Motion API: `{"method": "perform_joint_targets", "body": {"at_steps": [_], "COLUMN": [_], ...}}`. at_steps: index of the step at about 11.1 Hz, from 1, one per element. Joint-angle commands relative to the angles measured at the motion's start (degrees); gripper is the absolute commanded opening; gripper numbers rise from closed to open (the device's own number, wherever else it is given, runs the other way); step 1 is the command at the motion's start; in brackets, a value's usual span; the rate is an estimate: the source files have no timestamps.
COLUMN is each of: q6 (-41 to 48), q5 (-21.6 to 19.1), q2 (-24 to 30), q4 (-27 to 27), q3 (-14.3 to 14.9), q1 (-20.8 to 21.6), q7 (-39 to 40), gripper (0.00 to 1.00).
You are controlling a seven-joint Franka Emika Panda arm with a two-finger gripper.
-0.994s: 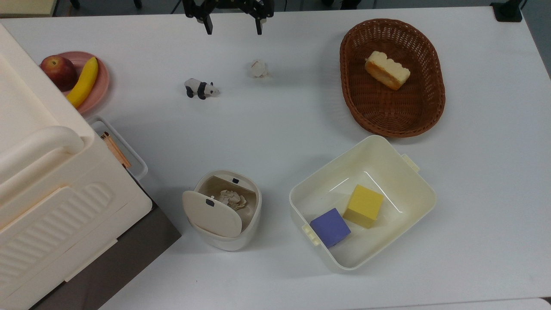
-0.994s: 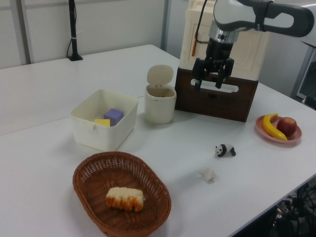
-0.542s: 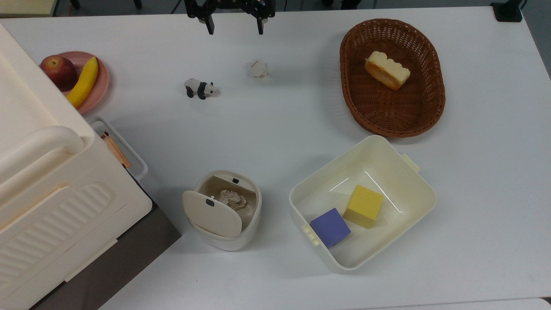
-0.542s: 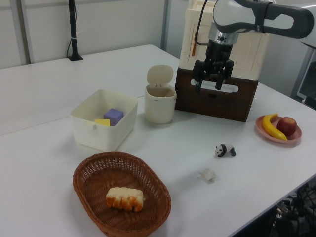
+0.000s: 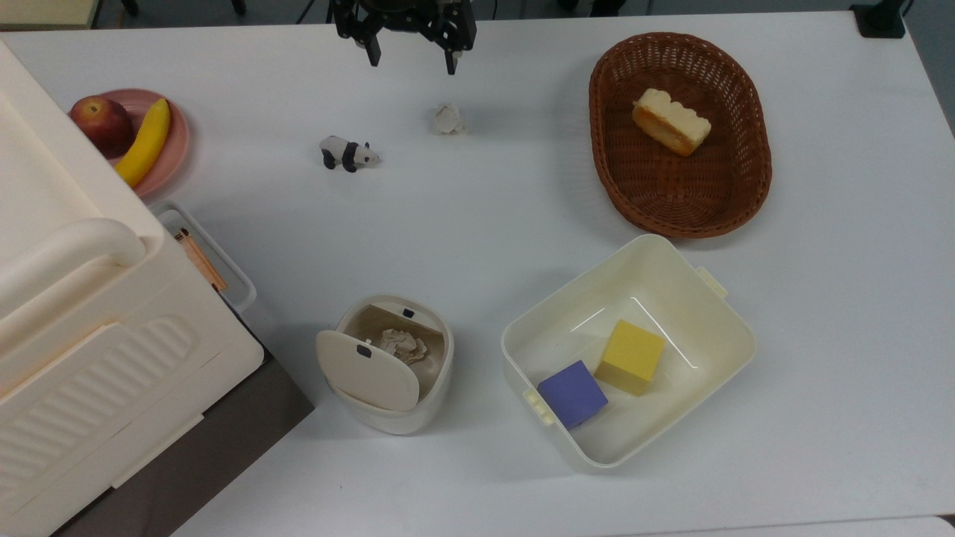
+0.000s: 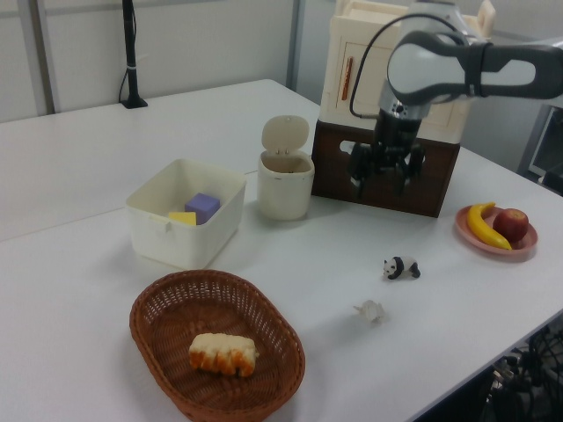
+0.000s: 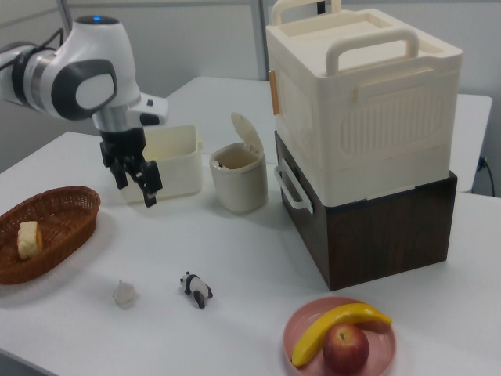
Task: Grab it up and put it in the trash
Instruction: 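Lower the open gripper over the white paper scrap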
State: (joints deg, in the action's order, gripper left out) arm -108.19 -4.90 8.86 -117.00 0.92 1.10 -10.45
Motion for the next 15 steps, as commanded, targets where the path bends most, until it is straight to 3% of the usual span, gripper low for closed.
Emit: {"method": "perform_joint_targets", "body": {"at_steps": [1, 5, 8, 15], "q6": [-2.73, -6.67, -6.86, -6.51], "q5": [-0.99, -0.99, 1.54, 4.28], "q2": [2.23, -4.98, -9.64, -12.81], "q4": [-7.79, -10.08, -10.44, -10.62], "q3": [-1.09, -1.09, -1.18, -1.18], "q1": [-1.37, -0.23, 4.33, 6.10], "q7": [-1.94, -4.22, -6.24, -6.25], "gripper": [1.00, 1.00, 1.00, 1.00]}}
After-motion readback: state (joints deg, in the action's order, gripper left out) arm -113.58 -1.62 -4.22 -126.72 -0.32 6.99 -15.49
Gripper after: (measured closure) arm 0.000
